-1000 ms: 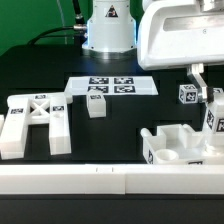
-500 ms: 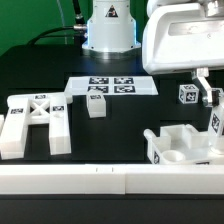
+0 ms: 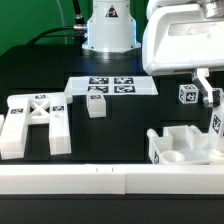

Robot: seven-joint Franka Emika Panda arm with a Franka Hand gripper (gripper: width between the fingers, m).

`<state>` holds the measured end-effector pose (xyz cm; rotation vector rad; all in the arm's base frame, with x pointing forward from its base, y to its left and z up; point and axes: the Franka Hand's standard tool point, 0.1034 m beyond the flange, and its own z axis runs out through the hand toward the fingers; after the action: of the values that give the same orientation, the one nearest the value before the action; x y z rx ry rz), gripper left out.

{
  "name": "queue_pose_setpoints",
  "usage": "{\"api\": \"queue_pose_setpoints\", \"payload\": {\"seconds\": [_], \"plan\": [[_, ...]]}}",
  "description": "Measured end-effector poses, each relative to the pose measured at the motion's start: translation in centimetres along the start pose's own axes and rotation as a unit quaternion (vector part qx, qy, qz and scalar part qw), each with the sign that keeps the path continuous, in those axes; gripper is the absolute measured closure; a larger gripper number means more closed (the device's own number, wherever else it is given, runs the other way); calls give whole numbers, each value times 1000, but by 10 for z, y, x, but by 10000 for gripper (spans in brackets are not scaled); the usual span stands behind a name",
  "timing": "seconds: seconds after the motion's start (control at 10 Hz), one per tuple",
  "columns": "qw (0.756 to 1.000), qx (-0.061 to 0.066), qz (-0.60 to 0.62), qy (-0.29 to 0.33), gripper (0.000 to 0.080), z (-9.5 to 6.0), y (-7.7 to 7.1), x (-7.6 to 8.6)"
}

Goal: Assemble chair

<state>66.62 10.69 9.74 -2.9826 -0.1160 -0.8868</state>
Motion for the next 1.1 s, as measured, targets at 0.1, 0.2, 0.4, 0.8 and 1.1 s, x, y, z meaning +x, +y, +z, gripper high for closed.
{"api": "queue_pose_setpoints", "payload": {"seconds": [0.1, 0.2, 0.4, 0.8, 1.1], "plan": [[1000, -1, -1, 3, 511, 0, 1, 1], [1000, 0, -1, 3, 511, 0, 1, 1], [1000, -1, -1, 3, 330, 0, 1, 1], [1000, -1, -1, 2, 162, 0, 1, 1], [1000, -1, -3, -2, 151, -12, 6, 13]]}}
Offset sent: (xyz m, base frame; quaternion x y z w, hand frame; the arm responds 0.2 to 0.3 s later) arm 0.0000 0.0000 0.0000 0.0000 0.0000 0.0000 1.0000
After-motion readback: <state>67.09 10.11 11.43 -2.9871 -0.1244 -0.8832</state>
